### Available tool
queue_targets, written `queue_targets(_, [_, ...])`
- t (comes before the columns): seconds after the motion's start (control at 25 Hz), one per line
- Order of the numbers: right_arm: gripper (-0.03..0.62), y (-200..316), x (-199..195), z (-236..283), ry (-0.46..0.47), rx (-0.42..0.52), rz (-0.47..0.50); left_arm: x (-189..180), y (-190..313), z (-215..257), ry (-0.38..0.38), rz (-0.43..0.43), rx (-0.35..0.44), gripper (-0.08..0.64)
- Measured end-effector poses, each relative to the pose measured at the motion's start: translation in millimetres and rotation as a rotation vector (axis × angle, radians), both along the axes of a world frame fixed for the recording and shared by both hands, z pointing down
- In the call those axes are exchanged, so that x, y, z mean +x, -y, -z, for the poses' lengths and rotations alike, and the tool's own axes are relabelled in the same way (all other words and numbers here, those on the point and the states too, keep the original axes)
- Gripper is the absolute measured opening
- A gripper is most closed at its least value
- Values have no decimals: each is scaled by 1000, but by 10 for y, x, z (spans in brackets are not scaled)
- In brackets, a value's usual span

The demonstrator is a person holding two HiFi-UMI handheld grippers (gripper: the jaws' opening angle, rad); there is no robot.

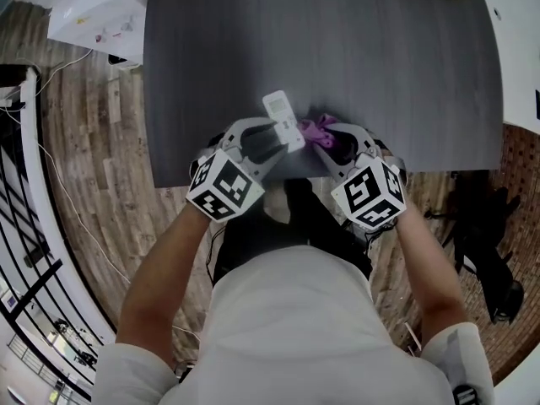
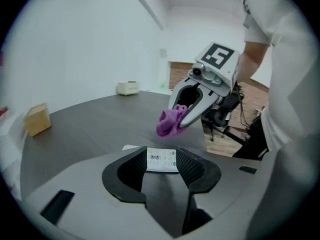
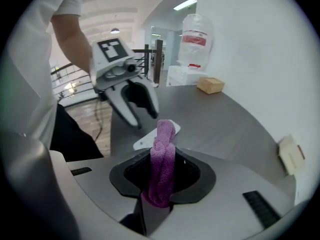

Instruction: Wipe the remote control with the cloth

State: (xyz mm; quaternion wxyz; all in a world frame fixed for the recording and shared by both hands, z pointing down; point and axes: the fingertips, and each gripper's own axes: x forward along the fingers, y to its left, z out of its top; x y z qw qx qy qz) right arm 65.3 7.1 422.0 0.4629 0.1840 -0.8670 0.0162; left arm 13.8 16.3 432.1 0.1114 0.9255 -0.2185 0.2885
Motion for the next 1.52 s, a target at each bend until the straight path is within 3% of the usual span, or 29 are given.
queue_targets(0.12, [101,215,-137,51,-29,142,14,41,-191,-210,74,194,-20,216])
queue_targets(0.24, [101,287,-379,18,-71,244,117,131,-282,-495,176,301,-75,277])
queue_targets(0.36, [101,286,-602,-99,-110,299,229,149,-246,-615,239,314,-74,296])
queue_targets(0.52, [101,170,-655,-340,-176,273,351,185,-189,-615,248,279,-70,298])
queue_targets(0.72, [101,-10,-589,-372,-199,203,413,155,-175,-646,186,298,-115,298])
queue_targets(0.88, [101,-30,-539,-383,-174,158,347,144,-190,-654,156,274,-112,298])
queue_targets(0.96, [101,30,-502,-396,-119,107,263,132,-211,-605,66,265,-174,296])
queue_targets(1.08, [101,164,-367,-430,2,-23,88,35,-181,-435,-130,282,-289,295])
queue_targets(1.16, [101,210,-303,-424,79,-100,3,-55,-134,-339,-137,219,-244,295])
queue_targets(1.2, [101,214,-297,-419,95,-114,-9,-104,-114,-325,-83,152,-177,295])
queue_targets(1.36, [101,198,-320,-423,71,-81,34,-327,31,-518,312,-212,137,295])
queue_targets(1.44, [101,192,-310,-421,78,-78,37,-339,150,-580,424,-363,218,296])
queue_targets(1.52, [101,185,-304,-414,83,-71,44,-289,287,-562,479,-477,267,304])
